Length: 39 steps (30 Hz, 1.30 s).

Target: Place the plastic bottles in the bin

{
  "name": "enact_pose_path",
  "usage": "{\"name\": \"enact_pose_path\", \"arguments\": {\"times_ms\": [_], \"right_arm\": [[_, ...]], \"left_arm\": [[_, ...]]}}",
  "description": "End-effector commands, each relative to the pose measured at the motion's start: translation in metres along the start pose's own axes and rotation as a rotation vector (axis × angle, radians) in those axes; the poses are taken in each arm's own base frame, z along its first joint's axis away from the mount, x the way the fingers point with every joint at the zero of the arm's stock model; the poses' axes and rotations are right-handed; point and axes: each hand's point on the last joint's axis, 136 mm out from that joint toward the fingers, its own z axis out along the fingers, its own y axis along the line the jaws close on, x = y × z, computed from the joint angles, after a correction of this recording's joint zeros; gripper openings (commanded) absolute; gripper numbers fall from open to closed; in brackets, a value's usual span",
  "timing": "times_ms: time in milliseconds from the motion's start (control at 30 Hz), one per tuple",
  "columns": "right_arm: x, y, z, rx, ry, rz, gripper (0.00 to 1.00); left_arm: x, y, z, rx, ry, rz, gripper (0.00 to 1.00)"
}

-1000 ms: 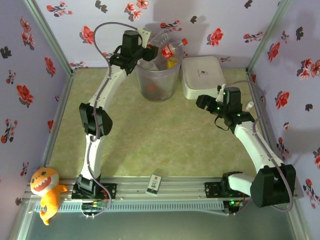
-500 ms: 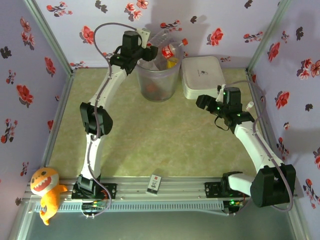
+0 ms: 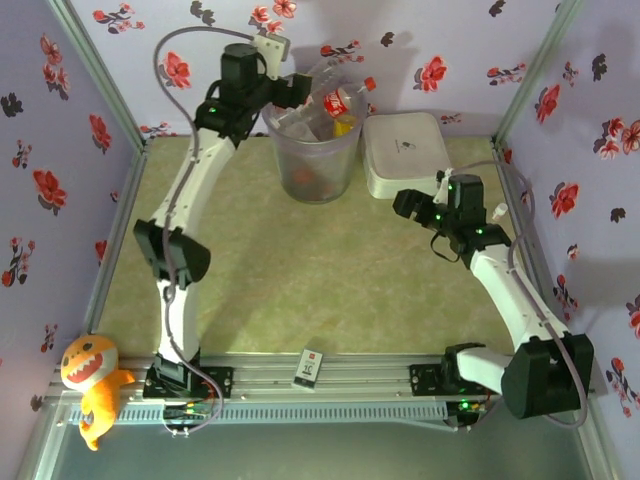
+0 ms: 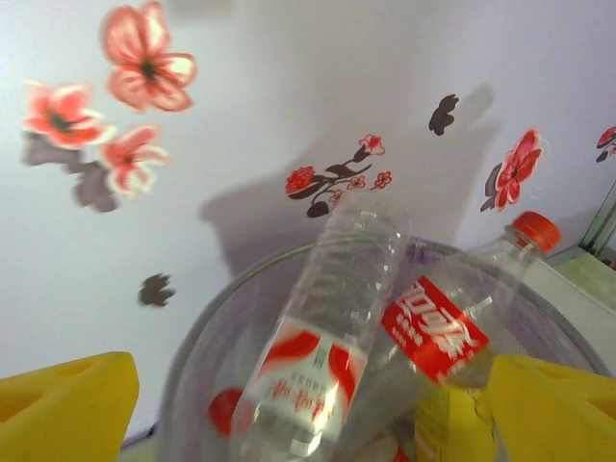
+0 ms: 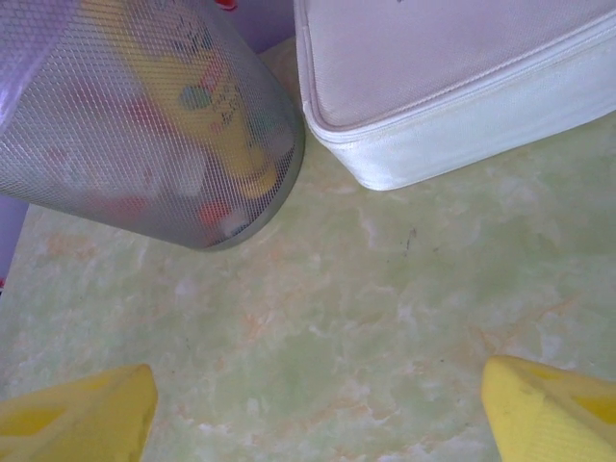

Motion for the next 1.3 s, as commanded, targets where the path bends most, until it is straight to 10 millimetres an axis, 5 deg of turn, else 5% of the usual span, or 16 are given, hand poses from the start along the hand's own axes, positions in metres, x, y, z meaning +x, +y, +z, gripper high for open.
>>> {"name": "enact_pose_path", "arguments": {"times_ms": [0, 167, 400, 700, 800, 1267], "right_arm": [[-0.011, 0.002, -0.014, 0.031, -0.044, -0.070, 0.90], [-0.013, -0.007, -0.020, 0.083, -0.078, -0.143, 0.99], [-0.020, -0.047, -0.027, 0.264, -0.226, -0.159, 0.99], [0.004, -0.112, -0.028, 0.529, -0.299, -0.196, 0.99], [0.012, -0.124, -0.025, 0.566, -0.322, -0.203, 0.99], [0.031, -0.152, -0.010, 0.636, -0.344, -0.253, 0.99]], "left_arm": [[0.005, 0.022, -0.046, -0.121, -0.006, 0.016, 0.95], [0.068, 0.050, -0.113, -0.280, 0.029, -0.106, 0.96], [0.204, 0.099, -0.188, -0.539, 0.153, -0.288, 1.00], [0.319, 0.133, -0.217, -0.727, 0.182, -0.331, 1.00], [0.337, 0.137, -0.217, -0.759, 0.217, -0.320, 1.00], [0.328, 0.144, -0.203, -0.743, 0.177, -0.180, 1.00]]}}
